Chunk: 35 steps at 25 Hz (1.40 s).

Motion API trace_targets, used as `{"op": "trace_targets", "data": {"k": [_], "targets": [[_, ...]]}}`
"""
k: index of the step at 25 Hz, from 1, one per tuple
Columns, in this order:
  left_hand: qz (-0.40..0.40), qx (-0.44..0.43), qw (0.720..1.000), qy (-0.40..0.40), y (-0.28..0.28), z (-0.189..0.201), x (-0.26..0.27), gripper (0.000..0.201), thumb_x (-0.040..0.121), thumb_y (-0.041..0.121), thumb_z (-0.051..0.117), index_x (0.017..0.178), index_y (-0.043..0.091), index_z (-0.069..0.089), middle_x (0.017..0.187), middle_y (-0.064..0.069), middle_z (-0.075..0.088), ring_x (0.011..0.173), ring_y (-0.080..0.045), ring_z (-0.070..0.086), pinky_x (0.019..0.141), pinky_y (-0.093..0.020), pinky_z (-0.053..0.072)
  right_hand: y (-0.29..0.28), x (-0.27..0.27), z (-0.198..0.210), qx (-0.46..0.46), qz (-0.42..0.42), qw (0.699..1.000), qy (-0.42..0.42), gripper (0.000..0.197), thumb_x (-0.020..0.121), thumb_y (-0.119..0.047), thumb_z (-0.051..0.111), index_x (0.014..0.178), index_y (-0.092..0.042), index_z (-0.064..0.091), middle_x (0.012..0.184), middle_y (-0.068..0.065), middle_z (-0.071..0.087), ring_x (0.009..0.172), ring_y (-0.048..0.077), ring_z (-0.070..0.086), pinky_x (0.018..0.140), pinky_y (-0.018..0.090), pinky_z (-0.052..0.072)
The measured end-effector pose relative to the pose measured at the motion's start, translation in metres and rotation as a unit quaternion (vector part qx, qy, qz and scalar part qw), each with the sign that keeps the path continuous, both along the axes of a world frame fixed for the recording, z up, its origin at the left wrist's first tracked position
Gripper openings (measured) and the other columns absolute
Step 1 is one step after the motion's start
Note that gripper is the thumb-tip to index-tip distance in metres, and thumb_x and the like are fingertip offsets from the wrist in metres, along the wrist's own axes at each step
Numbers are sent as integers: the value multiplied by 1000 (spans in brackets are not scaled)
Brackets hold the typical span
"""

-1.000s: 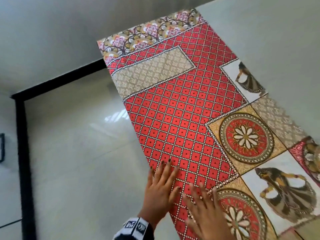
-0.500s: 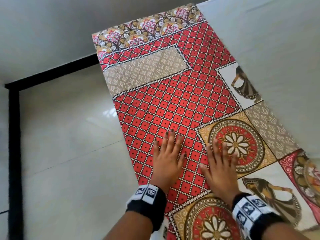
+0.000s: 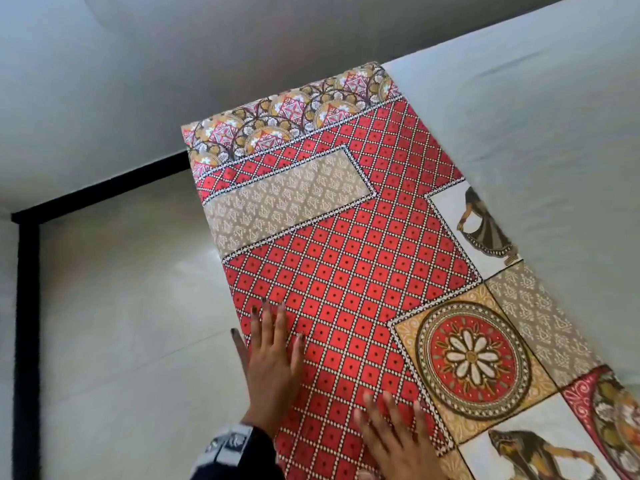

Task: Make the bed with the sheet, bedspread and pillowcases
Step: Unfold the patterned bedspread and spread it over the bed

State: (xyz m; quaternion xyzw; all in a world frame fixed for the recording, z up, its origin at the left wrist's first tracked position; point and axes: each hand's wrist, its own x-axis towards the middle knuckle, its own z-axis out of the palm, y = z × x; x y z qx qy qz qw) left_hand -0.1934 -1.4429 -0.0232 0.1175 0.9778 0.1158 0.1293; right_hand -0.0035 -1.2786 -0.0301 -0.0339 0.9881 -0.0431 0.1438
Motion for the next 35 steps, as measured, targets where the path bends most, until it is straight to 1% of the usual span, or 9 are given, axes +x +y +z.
{"op": "trace_targets", "data": {"k": [5, 10, 14, 19, 22, 26, 28, 30, 35], "targets": [[-56, 24, 997, 55, 55, 3, -187, 64, 99, 55, 12, 154, 26, -4, 161, 0, -17, 147, -15, -20, 119, -45, -11, 29, -136, 39, -90, -135, 987, -4, 68, 99, -55, 18, 152, -14, 18, 160, 10, 12, 147, 33, 9, 110, 62, 9], [-83, -28, 993, 75, 75, -13, -348, 65, 99, 57, 17, 155, 26, 5, 163, -4, -3, 149, -21, -6, 118, -48, -9, 32, -312, 15, -84, -226, 970, 2, 70, 96, -58, 6, 153, -18, -1, 160, 8, -8, 146, 32, -9, 113, 59, -5], [-97, -43, 992, 69, 70, -23, -411, 66, 96, 62, 17, 154, 31, 8, 163, -2, 1, 150, -22, -4, 115, -51, -10, 32, -399, -7, -70, -292, 953, -39, 79, 85, -60, -5, 151, -18, -11, 155, 7, -26, 142, 30, -24, 106, 55, -26], [-72, -48, 992, 96, 56, -20, -454, 64, 97, 61, 19, 154, 32, 11, 163, 1, 4, 150, -22, -2, 113, -56, -10, 19, -428, -15, -36, -267, 963, -7, 74, 92, -60, 4, 152, -17, -6, 159, 8, -16, 144, 33, -17, 112, 61, -12], [41, 3, 998, 55, 23, -20, -490, 64, 96, 60, 27, 151, 26, 26, 160, -6, 18, 148, -26, 12, 116, -56, 9, 17, -442, -20, -39, -228, 973, -22, 69, 94, -60, 6, 152, -25, -8, 159, 5, -18, 144, 34, -17, 112, 62, -10], [85, 144, 986, 8, -1, -26, -508, 61, 98, 52, 31, 147, 17, 35, 153, -15, 31, 143, -28, 22, 117, -48, 18, 2, -459, -12, -71, -134, 988, -22, 68, 94, -60, 6, 151, -28, -13, 157, 2, -24, 143, 34, -22, 111, 62, -11], [131, 111, 985, 16, 5, -22, -505, 62, 97, 52, 27, 149, 18, 32, 157, -11, 26, 146, -26, 18, 116, -58, 12, -3, -463, -8, -93, -97, 991, -9, 65, 97, -57, 7, 150, -28, -16, 156, 1, -27, 142, 28, -25, 111, 59, -16], [122, 27, 991, 47, 21, -11, -481, 63, 99, 51, 23, 153, 18, 21, 161, -6, 14, 149, -27, 7, 114, -64, 0, 11, -458, -4, -101, -186, 977, 17, 64, 95, -55, 4, 150, -27, -14, 154, -1, -28, 143, 27, -23, 111, 54, -21], [-226, -12, 973, 37, 97, -8, -299, 75, 95, 64, 16, 154, 21, -3, 160, -2, -12, 148, -24, -12, 115, -58, -12, 101, -381, -13, -18, -446, 894, -32, 66, 95, -53, 4, 152, -22, -10, 157, 1, -22, 142, 36, -23, 110, 66, -10]]}}
